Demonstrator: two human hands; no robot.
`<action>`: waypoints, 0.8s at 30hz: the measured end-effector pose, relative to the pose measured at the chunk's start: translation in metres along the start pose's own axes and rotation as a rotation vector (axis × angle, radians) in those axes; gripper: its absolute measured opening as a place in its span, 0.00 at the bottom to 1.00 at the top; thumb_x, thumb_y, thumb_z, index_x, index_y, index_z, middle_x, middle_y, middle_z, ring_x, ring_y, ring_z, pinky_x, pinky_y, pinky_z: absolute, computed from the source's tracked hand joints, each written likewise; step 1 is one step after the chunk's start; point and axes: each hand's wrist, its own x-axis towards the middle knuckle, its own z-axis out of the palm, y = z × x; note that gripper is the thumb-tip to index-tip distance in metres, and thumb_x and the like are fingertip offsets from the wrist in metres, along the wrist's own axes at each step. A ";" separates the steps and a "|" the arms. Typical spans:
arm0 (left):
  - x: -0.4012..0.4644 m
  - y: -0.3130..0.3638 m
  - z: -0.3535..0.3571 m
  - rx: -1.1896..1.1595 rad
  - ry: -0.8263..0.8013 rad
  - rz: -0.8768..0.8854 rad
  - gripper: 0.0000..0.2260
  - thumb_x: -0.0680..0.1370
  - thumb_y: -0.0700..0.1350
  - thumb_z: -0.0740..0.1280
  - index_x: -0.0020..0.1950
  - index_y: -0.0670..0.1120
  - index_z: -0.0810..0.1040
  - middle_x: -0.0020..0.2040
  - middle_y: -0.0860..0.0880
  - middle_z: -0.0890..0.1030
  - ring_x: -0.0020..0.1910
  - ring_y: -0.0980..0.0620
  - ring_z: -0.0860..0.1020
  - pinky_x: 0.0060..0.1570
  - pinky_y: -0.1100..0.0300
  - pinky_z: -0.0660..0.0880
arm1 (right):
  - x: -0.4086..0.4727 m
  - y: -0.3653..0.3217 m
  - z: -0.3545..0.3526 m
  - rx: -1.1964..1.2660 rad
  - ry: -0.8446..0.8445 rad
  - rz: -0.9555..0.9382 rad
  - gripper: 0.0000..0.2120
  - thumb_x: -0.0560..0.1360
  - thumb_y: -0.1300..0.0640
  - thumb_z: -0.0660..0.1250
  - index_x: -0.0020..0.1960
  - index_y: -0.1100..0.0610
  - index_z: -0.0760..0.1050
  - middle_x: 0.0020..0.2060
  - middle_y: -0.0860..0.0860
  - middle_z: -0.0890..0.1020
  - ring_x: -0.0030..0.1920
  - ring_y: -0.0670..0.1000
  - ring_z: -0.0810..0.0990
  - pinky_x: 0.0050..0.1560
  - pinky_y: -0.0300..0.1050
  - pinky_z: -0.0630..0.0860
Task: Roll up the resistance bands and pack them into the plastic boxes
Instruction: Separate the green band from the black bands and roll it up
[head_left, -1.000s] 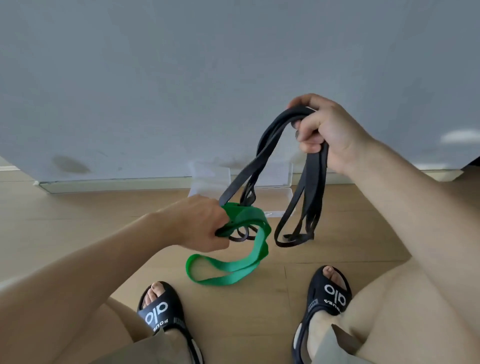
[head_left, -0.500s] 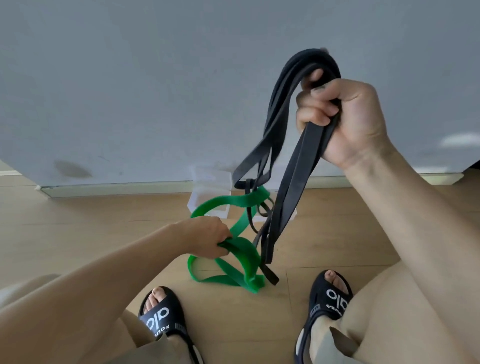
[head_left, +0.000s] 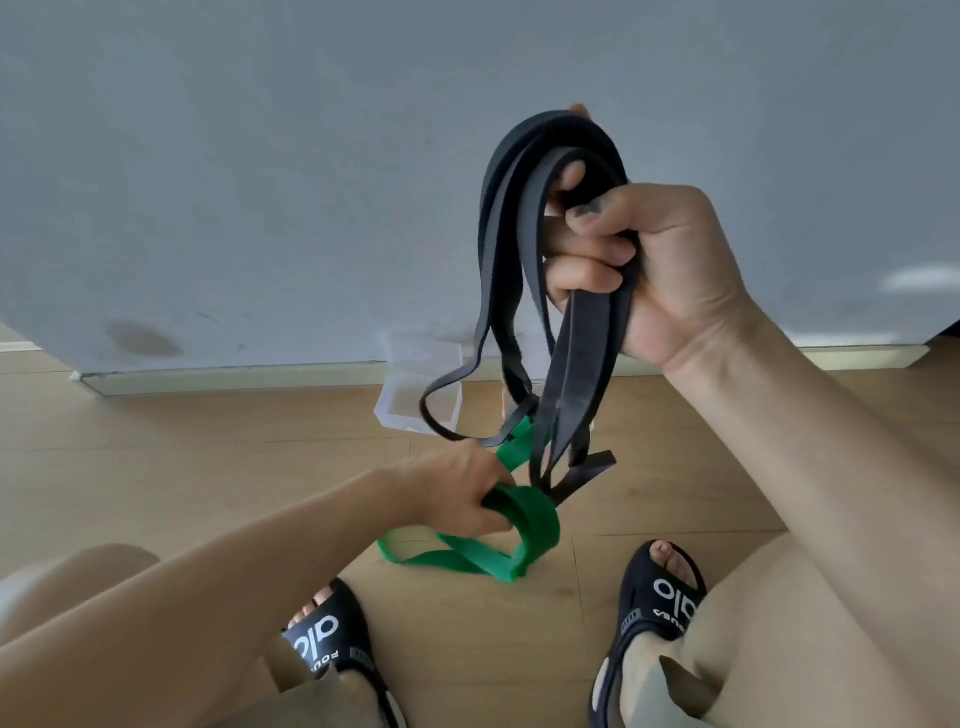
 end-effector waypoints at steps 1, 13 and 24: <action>0.002 0.008 0.006 0.012 -0.033 0.027 0.10 0.74 0.51 0.67 0.38 0.47 0.74 0.34 0.45 0.78 0.32 0.46 0.74 0.33 0.53 0.74 | 0.001 0.001 0.001 0.006 -0.015 0.005 0.20 0.70 0.73 0.56 0.52 0.54 0.77 0.40 0.49 0.81 0.25 0.43 0.62 0.25 0.34 0.61; -0.023 -0.015 -0.028 -0.255 -0.029 -0.275 0.13 0.73 0.52 0.66 0.30 0.49 0.74 0.28 0.51 0.74 0.28 0.50 0.72 0.33 0.51 0.71 | -0.003 -0.008 -0.025 -0.591 0.511 -0.114 0.24 0.67 0.78 0.53 0.49 0.54 0.75 0.34 0.53 0.76 0.25 0.46 0.58 0.25 0.40 0.57; -0.079 -0.013 -0.114 -0.481 0.367 -0.305 0.12 0.69 0.44 0.65 0.27 0.40 0.72 0.26 0.38 0.74 0.24 0.52 0.78 0.27 0.65 0.69 | -0.033 0.045 -0.071 -1.851 0.215 0.728 0.14 0.75 0.66 0.63 0.49 0.47 0.75 0.46 0.46 0.78 0.43 0.46 0.76 0.38 0.40 0.69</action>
